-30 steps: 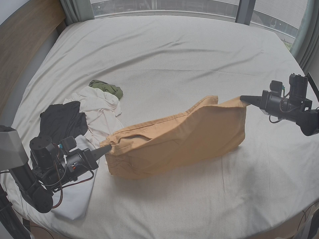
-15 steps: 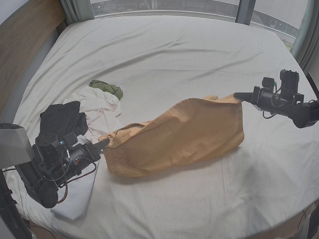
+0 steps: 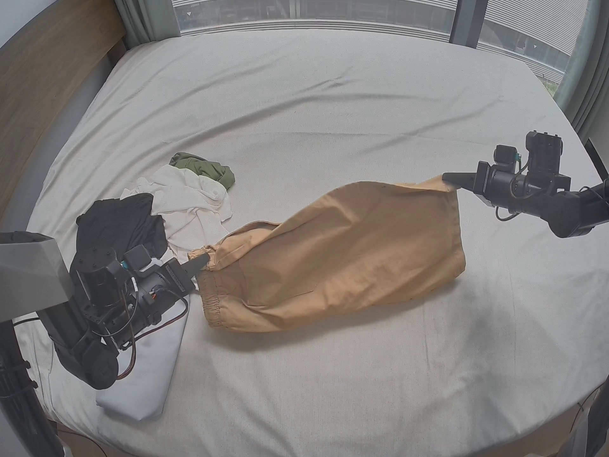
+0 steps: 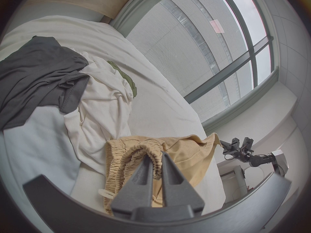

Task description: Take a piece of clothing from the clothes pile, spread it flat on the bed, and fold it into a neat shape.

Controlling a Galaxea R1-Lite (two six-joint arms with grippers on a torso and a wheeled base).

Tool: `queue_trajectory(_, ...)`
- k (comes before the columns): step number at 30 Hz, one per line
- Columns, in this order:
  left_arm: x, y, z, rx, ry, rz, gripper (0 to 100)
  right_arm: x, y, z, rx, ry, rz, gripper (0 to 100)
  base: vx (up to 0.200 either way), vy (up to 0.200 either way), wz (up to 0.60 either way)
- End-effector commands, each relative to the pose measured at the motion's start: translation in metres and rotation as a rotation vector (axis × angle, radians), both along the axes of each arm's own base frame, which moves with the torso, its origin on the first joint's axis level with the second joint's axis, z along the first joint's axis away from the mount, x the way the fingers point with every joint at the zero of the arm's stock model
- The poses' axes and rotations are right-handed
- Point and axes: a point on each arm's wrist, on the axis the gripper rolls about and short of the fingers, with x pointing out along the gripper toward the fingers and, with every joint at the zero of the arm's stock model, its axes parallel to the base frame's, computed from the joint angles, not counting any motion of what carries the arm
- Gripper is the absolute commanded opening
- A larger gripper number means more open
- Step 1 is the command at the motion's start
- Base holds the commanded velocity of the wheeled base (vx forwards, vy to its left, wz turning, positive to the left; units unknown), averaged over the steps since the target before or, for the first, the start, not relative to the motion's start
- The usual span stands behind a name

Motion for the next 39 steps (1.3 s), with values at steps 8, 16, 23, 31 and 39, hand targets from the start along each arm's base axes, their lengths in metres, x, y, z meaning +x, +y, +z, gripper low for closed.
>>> queue_trajectory(8, 0.009, 0.001, -0.007, 0.001, 0.01, 0.036, 0, 0.018, 0.001, -0.012, -0.01, 0.024, -0.025, 0, 0.0, 0.0, 0.0)
queue_trajectory(16, 0.011, 0.004, -0.007, -0.002, 0.004, 0.046, 0, 0.023, 0.004, -0.013, -0.011, 0.019, -0.025, 0, 0.0, 0.0, 0.0)
queue_trajectory(23, 0.014, 0.006, -0.004, -0.006, -0.007, 0.055, 0, 0.025, 0.002, -0.015, -0.014, 0.018, -0.038, 0, 0.0, 0.0, 0.0)
queue_trajectory(31, 0.015, 0.006, -0.006, -0.018, 0.002, 0.053, 100, 0.027, 0.002, -0.015, -0.015, 0.014, -0.037, 100, 0.0, 0.0, 0.0)
queue_trajectory(39, 0.025, 0.007, 0.001, -0.023, -0.043, 0.115, 100, 0.028, 0.004, -0.015, -0.03, 0.008, -0.087, 100, 0.0, 0.0, 0.0)
